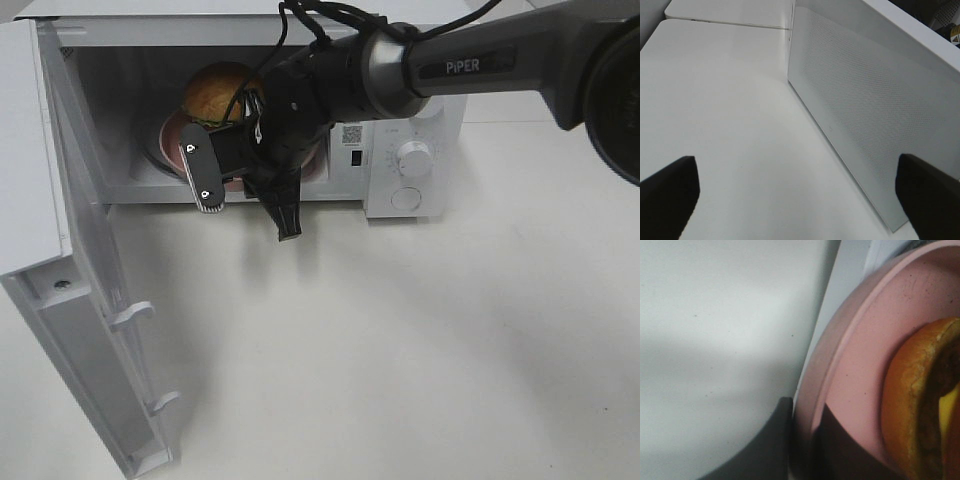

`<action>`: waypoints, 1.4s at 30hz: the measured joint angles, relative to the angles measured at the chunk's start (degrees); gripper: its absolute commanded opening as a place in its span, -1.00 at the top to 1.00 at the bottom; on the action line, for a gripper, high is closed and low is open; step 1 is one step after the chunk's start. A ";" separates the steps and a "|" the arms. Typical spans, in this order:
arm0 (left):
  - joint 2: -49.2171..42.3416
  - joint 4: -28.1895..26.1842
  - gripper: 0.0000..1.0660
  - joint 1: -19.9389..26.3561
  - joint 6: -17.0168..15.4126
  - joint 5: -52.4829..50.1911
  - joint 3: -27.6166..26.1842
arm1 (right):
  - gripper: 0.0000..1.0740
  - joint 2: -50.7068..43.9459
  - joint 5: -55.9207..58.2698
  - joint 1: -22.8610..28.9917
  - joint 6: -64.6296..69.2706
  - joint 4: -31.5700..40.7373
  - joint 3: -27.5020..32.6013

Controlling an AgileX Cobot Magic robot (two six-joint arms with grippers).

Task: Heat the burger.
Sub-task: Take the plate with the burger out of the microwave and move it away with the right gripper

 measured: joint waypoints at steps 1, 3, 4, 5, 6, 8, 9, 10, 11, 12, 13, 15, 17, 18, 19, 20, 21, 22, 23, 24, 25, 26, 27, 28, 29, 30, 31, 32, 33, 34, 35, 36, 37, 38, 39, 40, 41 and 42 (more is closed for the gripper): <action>0.00 0.00 -0.87 0.00 0.00 0.00 0.00 | 1.00 -0.63 -0.40 0.23 0.00 -0.40 1.32; 0.00 0.00 -0.87 0.00 0.00 0.00 0.00 | 1.00 -0.80 -0.57 0.29 0.00 -0.57 1.83; 0.00 0.00 -0.87 0.00 0.00 0.00 0.00 | 1.00 -1.09 -0.80 0.40 0.00 -0.69 2.23; 0.00 0.00 -0.87 0.00 0.00 0.00 0.00 | 1.00 -1.09 -0.80 0.40 0.00 -0.69 2.23; 0.00 0.00 -0.87 0.00 0.00 0.00 0.00 | 1.00 -1.26 -1.03 0.57 0.06 -0.80 2.46; 0.00 0.00 -0.87 0.00 0.00 0.00 0.00 | 1.00 -1.38 -1.20 0.63 0.06 -0.86 2.64; 0.00 0.00 -0.87 0.00 0.00 0.00 0.00 | 1.00 -1.83 -1.95 0.80 0.23 -1.26 3.38; 0.00 0.00 -0.87 0.00 0.00 0.00 0.00 | 1.00 -2.06 -2.35 0.86 0.23 -1.26 3.95; 0.00 0.00 -0.87 0.00 0.00 0.00 0.00 | 1.00 -2.06 -2.35 0.86 0.23 -1.26 3.95; 0.00 0.00 -0.87 0.00 0.00 0.00 0.00 | 1.00 -2.58 -3.44 0.92 0.23 -1.43 5.16; 0.00 0.00 -0.87 0.00 0.00 0.00 0.00 | 1.00 -2.98 -4.07 1.03 0.23 -1.55 5.96; 0.00 0.00 -0.87 0.00 0.00 0.00 0.00 | 1.00 -3.90 -4.64 1.09 0.23 -2.01 7.39; 0.00 0.00 -0.87 0.00 0.00 0.00 0.00 | 1.00 -4.81 -4.93 1.09 0.23 -2.75 8.82; 0.00 0.00 -0.87 0.00 0.00 0.00 0.00 | 1.00 -5.39 -5.10 1.09 0.23 -3.15 9.74; 0.00 0.00 -0.87 0.00 0.00 0.00 0.00 | 1.00 -5.39 -5.10 1.09 0.23 -3.15 9.74; 0.00 0.00 -0.87 0.00 0.00 0.00 0.00 | 1.00 -6.42 -5.90 1.09 0.23 -3.84 11.69; 0.00 0.00 -0.87 0.00 0.00 0.00 0.00 | 1.00 -7.45 -6.93 1.09 0.23 -4.30 13.52; 0.00 0.00 -0.87 0.00 0.00 0.00 0.00 | 1.00 -7.45 -6.93 1.09 0.23 -4.30 13.52; 0.00 0.00 -0.87 0.00 0.00 0.00 0.00 | 1.00 -8.08 -7.51 1.09 0.23 -4.41 14.55; 0.00 0.00 -0.87 0.00 0.00 0.00 0.00 | 1.00 -8.08 -7.51 1.09 0.23 -4.41 14.55; 0.00 0.00 -0.87 0.00 0.00 0.00 0.00 | 1.00 -9.22 -8.08 1.09 0.23 -4.58 16.39; 0.00 0.00 -0.87 0.00 0.00 0.00 0.00 | 1.00 -9.91 -8.54 1.09 0.23 -4.64 17.36; 0.00 0.00 -0.87 0.00 0.00 0.00 0.00 | 1.00 -9.91 -8.54 1.09 0.23 -4.64 17.36; 0.00 0.00 -0.87 0.00 0.00 0.00 0.00 | 1.00 -10.83 -9.40 1.09 0.23 -4.76 18.91; 0.00 0.00 -0.87 0.00 0.00 0.00 0.00 | 1.00 -11.86 -10.14 1.20 0.17 -5.10 20.28; 0.00 0.00 -0.87 0.00 0.00 0.00 0.00 | 1.00 -11.86 -10.14 1.20 0.17 -5.10 20.28; 0.00 0.00 -0.87 0.00 0.00 0.00 0.00 | 1.00 -12.49 -10.66 1.32 0.17 -5.21 21.08; 0.00 0.00 -0.87 0.00 0.00 0.00 0.00 | 1.00 -13.52 -11.23 1.43 0.06 -5.39 22.46; 0.00 0.00 -0.87 0.00 0.00 0.00 0.00 | 1.00 -13.52 -11.23 1.43 0.06 -5.39 22.46; 0.00 0.00 -0.87 0.00 0.00 0.00 0.00 | 1.00 -14.04 -11.34 1.49 0.06 -5.44 23.20; 0.00 0.00 -0.87 0.00 0.00 0.00 0.00 | 1.00 -15.24 -11.69 1.49 -0.06 -5.56 24.35; 0.00 0.00 -0.87 0.00 0.00 0.00 0.00 | 1.00 -15.24 -11.69 1.49 -0.06 -5.56 24.35; 0.00 0.00 -0.87 0.00 0.00 0.00 0.00 | 1.00 -15.64 -12.15 1.49 -0.11 -5.56 25.04; 0.00 0.00 -0.87 0.00 0.00 0.00 0.00 | 1.00 -15.64 -12.15 1.49 -0.11 -5.56 25.04; 0.00 0.00 -0.87 0.00 0.00 0.00 0.00 | 1.00 -16.67 -13.06 1.49 -0.17 -5.56 26.30; 0.00 0.00 -0.87 0.00 0.00 0.00 0.00 | 1.00 -17.70 -13.98 1.49 -0.17 -5.56 27.79; 0.00 0.00 -0.87 0.00 0.00 0.00 0.00 | 1.00 -17.70 -13.98 1.49 -0.17 -5.56 27.79; 0.00 0.00 -0.87 0.00 0.00 0.00 0.00 | 1.00 -18.16 -14.38 1.60 -0.17 -5.56 28.36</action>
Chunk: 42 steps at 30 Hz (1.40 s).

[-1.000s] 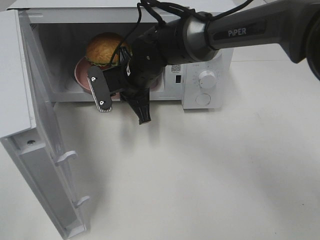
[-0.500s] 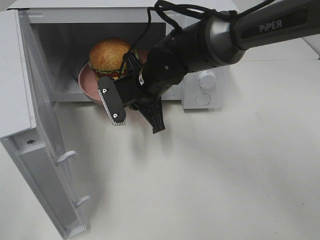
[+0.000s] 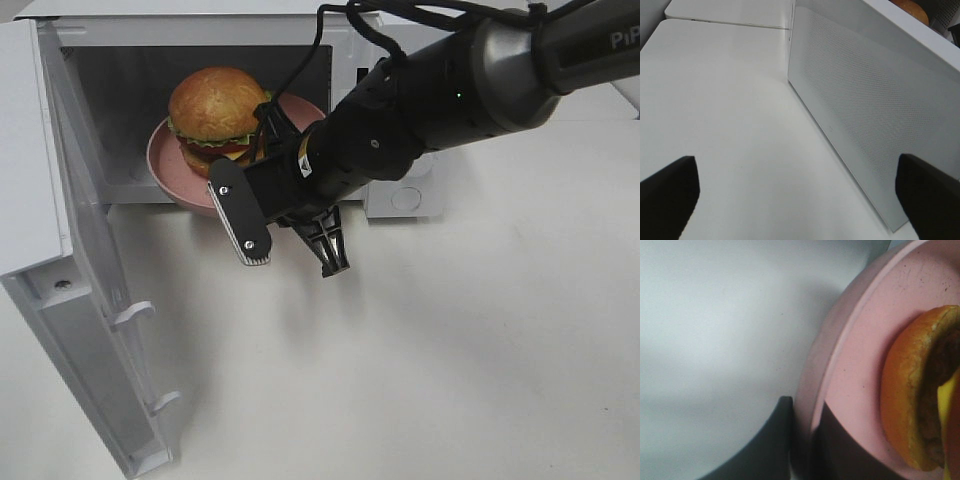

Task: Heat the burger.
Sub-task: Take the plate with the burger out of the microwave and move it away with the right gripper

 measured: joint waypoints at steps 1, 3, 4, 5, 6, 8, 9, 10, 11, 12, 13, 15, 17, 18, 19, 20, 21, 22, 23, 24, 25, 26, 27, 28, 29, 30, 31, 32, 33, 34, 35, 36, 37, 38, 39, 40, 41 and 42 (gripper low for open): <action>0.00 0.00 -0.87 0.00 0.00 0.00 0.00 | 1.00 -1.15 -0.63 0.00 0.00 0.00 1.72; 0.00 0.00 -0.87 0.00 0.00 0.00 0.00 | 1.00 -1.78 -1.03 0.00 -0.06 0.00 2.52; 0.00 0.00 -0.87 0.00 0.00 0.00 0.00 | 1.00 -2.98 -1.49 0.00 -0.11 0.17 4.07; 0.00 0.00 -0.87 0.00 0.00 0.00 0.00 | 1.00 -2.98 -1.49 0.00 -0.11 0.17 4.07; 0.00 0.00 -0.87 0.00 0.00 0.00 0.00 | 1.00 -4.01 -2.06 0.00 -0.34 0.86 5.56; 0.00 0.00 -0.87 0.00 0.00 0.00 0.00 | 1.00 -4.58 -2.41 0.00 -0.40 1.43 6.36; 0.00 0.00 -0.87 0.00 0.00 0.00 0.00 | 1.00 -5.73 -2.92 0.00 -0.46 2.18 8.08; 0.00 0.00 -0.87 0.00 0.00 0.00 0.00 | 1.00 -5.73 -2.92 0.00 -0.46 2.18 8.08; 0.00 0.00 -0.87 0.00 0.00 0.00 0.00 | 1.00 -6.36 -3.09 0.00 -0.46 2.69 9.00; 0.00 0.00 -0.87 0.00 0.00 0.00 0.00 | 1.00 -7.68 -3.21 0.00 -0.46 3.15 10.54; 0.00 0.00 -0.87 0.00 0.00 0.00 0.00 | 1.00 -7.68 -3.21 0.00 -0.46 3.15 10.54; 0.00 0.00 -0.87 0.00 0.00 0.00 0.00 | 1.00 -9.40 -3.50 0.34 -0.46 3.50 12.89; 0.00 0.00 -0.87 0.00 0.00 0.00 0.00 | 1.00 -9.97 -3.50 0.52 -0.46 3.67 13.69; 0.00 0.00 -0.87 0.00 0.00 0.00 0.00 | 1.00 -11.40 -3.32 0.63 -0.34 4.18 15.41; 0.00 0.00 -0.87 0.00 0.00 0.00 0.00 | 1.00 -11.40 -3.32 0.63 -0.34 4.18 15.41; 0.00 0.00 -0.87 0.00 0.00 0.00 0.00 | 1.00 -12.61 -3.38 0.74 -0.17 4.35 16.84; 0.00 0.00 -0.87 0.00 0.00 0.00 0.00 | 1.00 -13.24 -3.44 0.80 0.00 4.35 17.48; 0.00 0.00 -0.87 0.00 0.00 0.00 0.00 | 1.00 -13.24 -3.44 0.80 0.00 4.35 17.48; 0.00 0.00 -0.87 0.00 0.00 0.00 0.00 | 1.00 -14.55 -3.55 1.20 0.06 4.41 19.02; 0.00 0.00 -0.87 0.00 0.00 0.00 0.00 | 1.00 -14.55 -3.55 1.20 0.06 4.41 19.02; 0.00 0.00 -0.87 0.00 0.00 0.00 0.00 | 1.00 -15.07 -3.55 1.20 0.17 4.53 19.65; 0.00 0.00 -0.87 0.00 0.00 0.00 0.00 | 1.00 -16.27 -3.55 1.32 0.17 4.53 21.08; 0.00 0.00 -0.87 0.00 0.00 0.00 0.00 | 1.00 -16.27 -3.55 1.32 0.17 4.53 21.08; 0.00 0.00 -0.87 0.00 0.00 0.00 0.00 | 1.00 -17.02 -3.61 1.32 0.17 4.53 21.83; 0.00 0.00 -0.87 0.00 0.00 0.00 0.00 | 1.00 -18.56 -3.61 1.55 0.17 4.53 23.09; 0.00 0.00 -0.87 0.00 0.00 0.00 0.00 | 1.00 -18.56 -3.61 1.55 0.17 4.53 23.09; 0.00 0.00 -0.87 0.00 0.00 0.00 0.00 | 1.00 -20.11 -3.61 1.89 0.23 4.53 24.41; 0.00 0.00 -0.87 0.00 0.00 0.00 0.00 | 1.00 -20.11 -3.61 1.89 0.23 4.53 24.41; 0.00 0.00 -0.87 0.00 0.00 0.00 0.00 | 1.00 -21.94 -3.55 2.01 0.23 4.53 25.84; 0.00 0.00 -0.87 0.00 0.00 0.00 0.00 | 1.00 -22.75 -3.55 2.01 0.23 4.53 26.59; 0.00 0.00 -0.87 0.00 0.00 0.00 0.00 | 1.00 -22.75 -3.55 2.01 0.23 4.53 26.59; 0.00 0.00 -0.87 0.00 0.00 0.00 0.00 | 1.00 -24.69 -3.61 2.06 0.23 4.53 27.96; 0.00 0.00 -0.87 0.00 0.00 0.00 0.00 | 1.00 -25.73 -3.61 2.12 0.23 4.53 28.82; 0.00 0.00 -0.87 0.00 0.00 0.00 0.00 | 1.00 -25.73 -3.61 2.12 0.23 4.53 28.82; 0.00 0.00 -0.87 0.00 0.00 0.00 0.00 | 1.00 -27.67 -3.55 2.12 0.23 4.53 30.31; 0.00 0.00 -0.87 0.00 0.00 0.00 0.00 | 1.00 -27.67 -3.55 2.12 0.23 4.53 30.31; 0.00 0.00 -0.87 0.00 0.00 0.00 0.00 | 1.00 -29.62 -3.44 2.12 0.23 4.53 32.03; 0.00 0.00 -0.87 0.00 0.00 0.00 0.00 | 1.00 -30.77 -3.44 2.12 0.34 4.47 32.95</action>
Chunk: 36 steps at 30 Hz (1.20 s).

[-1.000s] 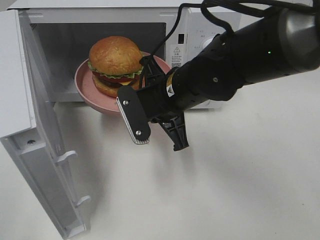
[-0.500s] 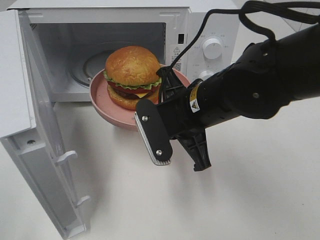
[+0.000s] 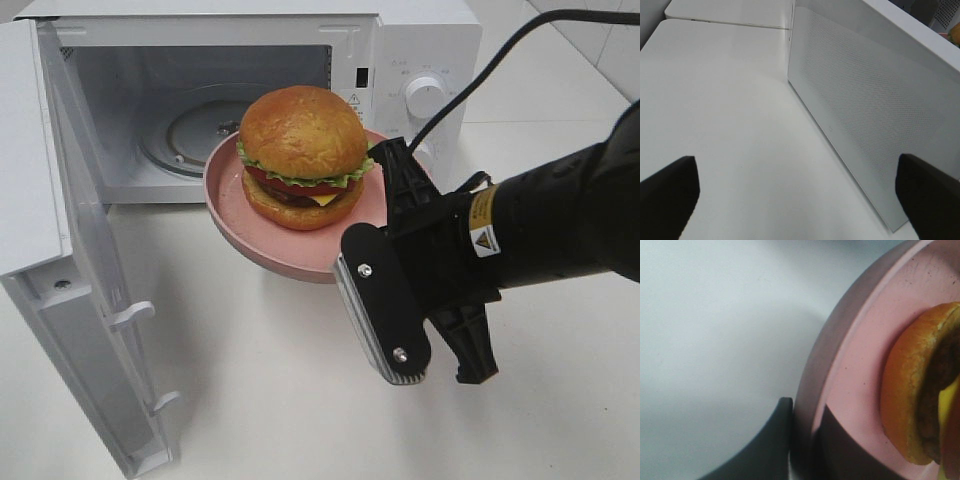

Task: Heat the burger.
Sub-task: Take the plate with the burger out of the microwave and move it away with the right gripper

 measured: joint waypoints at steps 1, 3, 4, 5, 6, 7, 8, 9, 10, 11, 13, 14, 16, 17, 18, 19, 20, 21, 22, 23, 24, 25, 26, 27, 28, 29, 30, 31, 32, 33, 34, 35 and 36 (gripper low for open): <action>0.00 0.00 -0.87 0.00 0.00 0.00 0.00 | 1.00 0.00 0.00 0.00 0.00 0.00 0.00; 0.00 0.00 -0.87 0.00 0.00 0.00 0.00 | 1.00 -3.09 1.03 0.06 0.86 -0.52 2.12; 0.00 0.00 -0.87 0.00 0.00 0.00 0.00 | 1.00 -3.09 1.03 0.06 0.86 -0.52 2.12; 0.00 0.00 -0.87 0.00 0.00 0.00 0.00 | 1.00 -5.10 1.66 0.06 2.01 -1.78 3.44; 0.00 0.00 -0.87 0.00 0.00 0.00 0.00 | 1.00 -5.10 1.66 0.06 2.01 -1.78 3.44; 0.00 0.00 -0.87 0.00 0.00 0.00 0.00 | 1.00 -6.88 2.69 0.06 3.78 -2.81 4.64; 0.00 0.00 -0.87 0.00 0.00 0.00 0.00 | 1.00 -7.85 3.44 0.06 4.76 -3.32 5.21; 0.00 0.00 -0.87 0.00 0.00 0.00 0.00 | 1.00 -7.85 3.44 0.06 4.76 -3.32 5.21; 0.00 0.00 -0.87 0.00 0.00 0.00 0.00 | 1.00 -9.45 5.10 0.06 6.53 -4.35 6.13; 0.00 0.00 -0.87 0.00 0.00 0.00 0.00 | 1.00 -10.37 6.07 0.06 7.56 -5.04 6.53; 0.00 0.00 -0.87 0.00 0.00 0.00 0.00 | 1.00 -12.09 7.96 0.06 9.34 -6.65 7.05; 0.00 0.00 -0.87 0.00 0.00 0.00 0.00 | 1.00 -13.64 9.74 0.06 11.46 -8.02 7.39; 0.00 0.00 -0.87 0.00 0.00 0.00 0.00 | 1.00 -14.55 10.89 0.06 12.61 -8.77 7.51; 0.00 0.00 -0.87 0.00 0.00 0.00 0.00 | 1.00 -14.55 10.89 0.06 12.61 -8.77 7.51; 0.00 0.00 -0.87 0.00 0.00 0.00 0.00 | 1.00 -16.16 12.43 0.06 14.73 -10.26 7.73; 0.00 0.00 -0.87 0.00 0.00 0.00 0.00 | 1.00 -17.88 14.27 0.06 17.02 -11.97 7.73; 0.00 0.00 -0.87 0.00 0.00 0.00 0.00 | 1.00 -17.88 14.27 0.06 17.02 -11.97 7.73; 0.00 0.00 -0.87 0.00 0.00 0.00 0.00 | 1.00 -18.68 15.13 0.06 18.39 -13.18 7.79; 0.00 0.00 -0.87 0.00 0.00 0.00 0.00 | 1.00 -18.68 15.13 0.06 18.39 -13.18 7.79; 0.00 0.00 -0.87 0.00 0.00 0.00 0.00 | 1.00 -20.05 16.96 0.06 21.37 -14.95 7.79; 0.00 0.00 -0.87 0.00 0.00 0.00 0.00 | 1.00 -20.63 18.11 0.06 22.63 -15.64 7.85; 0.00 0.00 -0.87 0.00 0.00 0.00 0.00 | 1.00 -20.63 18.11 0.06 22.63 -15.64 7.85; 0.00 0.00 -0.87 0.00 0.00 0.00 0.00 | 1.00 -22.00 20.57 0.06 25.67 -17.02 7.85; 0.00 0.00 -0.87 0.00 0.00 0.00 0.00 | 1.00 -23.09 22.86 0.06 28.30 -17.99 7.85; 0.00 0.00 -0.87 0.00 0.00 0.00 0.00 | 1.00 -23.09 22.86 0.06 28.30 -17.99 7.85; 0.00 0.00 -0.87 0.00 0.00 0.00 0.00 | 1.00 -23.61 23.95 0.06 29.22 -18.51 7.85; 0.00 0.00 -0.87 0.00 0.00 0.00 0.00 | 1.00 -24.58 26.53 0.06 31.63 -19.42 7.85; 0.00 0.00 -0.87 0.00 0.00 0.00 0.00 | 1.00 -24.58 26.53 0.06 31.63 -19.42 7.85; 0.00 0.00 -0.87 0.00 0.00 0.00 0.00 | 1.00 -24.92 27.79 0.06 32.72 -19.82 7.85; 0.00 0.00 -0.87 0.00 0.00 0.00 0.00 | 1.00 -25.38 29.62 0.06 34.61 -20.80 7.85; 0.00 0.00 -0.87 0.00 0.00 0.00 0.00 | 1.00 -25.38 29.62 0.06 34.61 -20.80 7.85; 0.00 0.00 -0.87 0.00 0.00 0.00 0.00 | 1.00 -25.38 30.77 0.06 35.75 -21.37 7.85; 0.00 0.00 -0.87 0.00 0.00 0.00 0.00 | 1.00 -25.38 30.77 0.06 35.75 -21.37 7.85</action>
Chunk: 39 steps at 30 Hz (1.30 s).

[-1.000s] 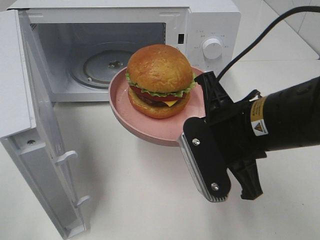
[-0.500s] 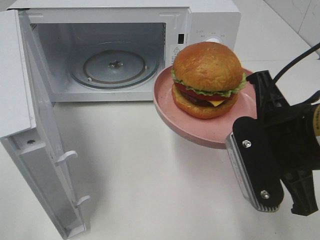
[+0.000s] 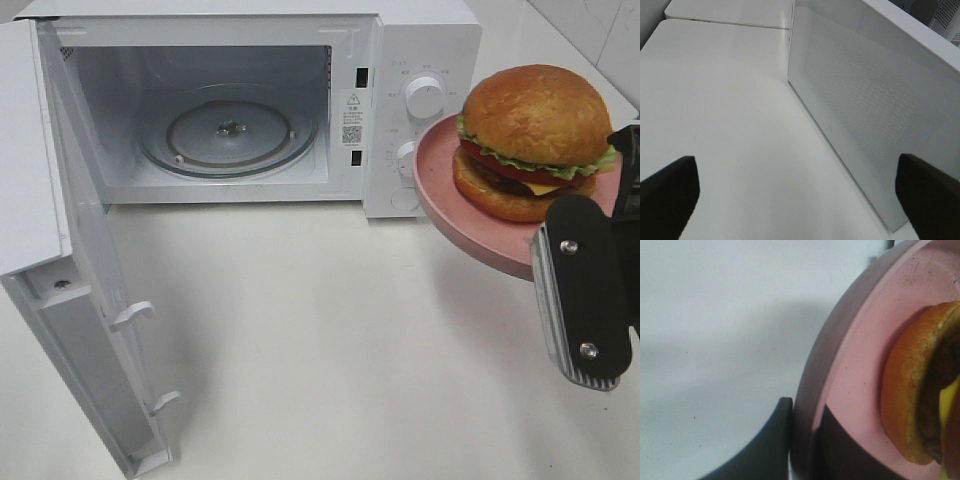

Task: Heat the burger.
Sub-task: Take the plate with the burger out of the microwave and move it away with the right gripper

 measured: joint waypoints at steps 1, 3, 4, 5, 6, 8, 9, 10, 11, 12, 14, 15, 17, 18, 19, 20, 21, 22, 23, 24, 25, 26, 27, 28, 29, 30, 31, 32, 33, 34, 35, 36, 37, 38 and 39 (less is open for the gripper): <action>0.00 0.00 -0.87 0.00 0.00 0.00 0.00 | 1.00 0.00 1.95 0.00 2.23 -1.03 0.00; 0.00 0.00 -0.87 0.00 0.00 0.00 0.00 | 1.00 0.00 3.95 0.00 5.27 -1.55 0.00; 0.00 0.00 -0.87 0.00 0.00 0.00 0.00 | 1.00 0.00 4.93 0.00 7.16 -1.95 0.00; 0.00 0.00 -0.87 0.00 0.00 0.00 0.00 | 1.00 0.00 4.93 0.00 7.16 -1.95 0.00; 0.00 0.00 -0.87 0.00 0.00 0.00 0.00 | 1.00 0.00 6.82 0.00 10.77 -2.86 0.00; 0.00 0.00 -0.87 0.00 0.00 0.00 0.00 | 1.00 0.00 8.14 0.00 14.50 -4.07 0.00; 0.00 0.00 -0.87 0.00 0.00 0.00 0.00 | 1.00 0.00 9.57 0.00 18.39 -5.27 0.00; 0.00 0.00 -0.87 0.00 0.00 0.00 0.00 | 1.00 0.00 9.57 0.00 18.39 -5.27 0.00; 0.00 0.00 -0.87 0.00 0.00 0.00 0.00 | 1.00 0.00 10.31 0.00 20.23 -5.67 0.00; 0.00 0.00 -0.87 0.00 0.00 0.00 0.00 | 1.00 0.00 11.57 0.00 24.18 -6.65 0.00; 0.00 0.00 -0.87 0.00 0.00 0.00 0.00 | 1.00 0.00 12.03 0.00 25.78 -7.05 0.00; 0.00 0.00 -0.87 0.00 0.00 0.00 0.00 | 1.00 0.00 12.03 0.00 25.78 -7.05 0.00; 0.00 0.00 -0.87 0.00 0.00 0.00 0.00 | 1.00 0.00 13.46 0.00 33.58 -8.65 0.00; 0.00 0.00 -0.87 0.00 0.00 0.00 0.00 | 1.00 0.00 13.46 0.00 33.58 -8.65 0.00; 0.00 0.00 -0.87 0.00 0.00 0.00 0.00 | 1.00 0.06 13.92 0.00 35.47 -9.11 0.00; 0.00 0.00 -0.87 0.00 0.00 0.00 0.00 | 1.00 0.57 15.30 0.00 38.73 -9.97 0.00; 0.00 0.00 -0.87 0.00 0.00 0.00 0.00 | 1.00 0.57 15.30 0.00 38.73 -9.97 0.00; 0.00 0.00 -0.87 0.00 0.00 0.00 0.00 | 1.00 1.55 16.73 0.00 41.54 -10.77 0.00; 0.00 0.00 -0.87 0.00 0.00 0.00 0.00 | 1.00 1.55 16.73 0.00 41.54 -10.77 0.00; 0.00 0.00 -0.87 0.00 0.00 0.00 0.00 | 1.00 2.86 18.28 0.00 44.18 -11.23 0.00; 0.00 0.00 -0.87 0.00 0.00 0.00 0.00 | 1.00 3.61 18.85 0.00 45.21 -11.23 0.00; 0.00 0.00 -0.87 0.00 0.00 0.00 0.00 | 1.00 3.61 18.85 0.00 45.21 -11.23 0.00; 0.00 0.00 -0.87 0.00 0.00 0.00 0.00 | 1.00 5.10 19.60 0.00 47.56 -11.29 0.00; 0.00 0.00 -0.87 0.00 0.00 0.00 0.00 | 1.00 5.90 19.65 0.00 48.70 -11.29 0.00; 0.00 0.00 -0.87 0.00 0.00 0.00 0.00 | 1.00 5.90 19.65 0.00 48.70 -11.29 0.00; 0.00 0.00 -0.87 0.00 0.00 0.00 0.00 | 1.00 7.16 19.71 0.00 50.94 -11.34 0.00; 0.00 0.00 -0.87 0.00 0.00 0.00 0.00 | 1.00 7.16 19.71 0.00 50.94 -11.34 0.00; 0.00 0.00 -0.87 0.00 0.00 0.00 0.00 | 1.00 7.91 19.71 0.00 52.14 -11.34 0.00; 0.00 0.00 -0.87 0.00 0.00 0.00 0.00 | 1.00 9.40 19.65 0.00 55.06 -11.46 0.00; 0.00 0.00 -0.87 0.00 0.00 0.00 0.00 | 1.00 9.40 19.65 0.00 55.06 -11.46 0.00; 0.00 0.00 -0.87 0.00 0.00 0.00 0.00 | 1.00 10.77 19.65 0.00 59.24 -11.57 0.00; 0.00 0.00 -0.87 0.00 0.00 0.00 0.00 | 1.00 11.63 19.65 0.00 61.59 -11.75 0.00; 0.00 0.00 -0.87 0.00 0.00 0.00 0.00 | 1.00 11.63 19.65 0.00 61.59 -11.75 0.00; 0.00 0.00 -0.87 0.00 0.00 0.00 0.00 | 1.00 13.12 19.77 0.00 65.78 -11.97 0.00; 0.00 0.00 -0.87 0.00 0.00 0.00 0.00 | 1.00 14.04 20.00 0.00 67.44 -12.09 0.00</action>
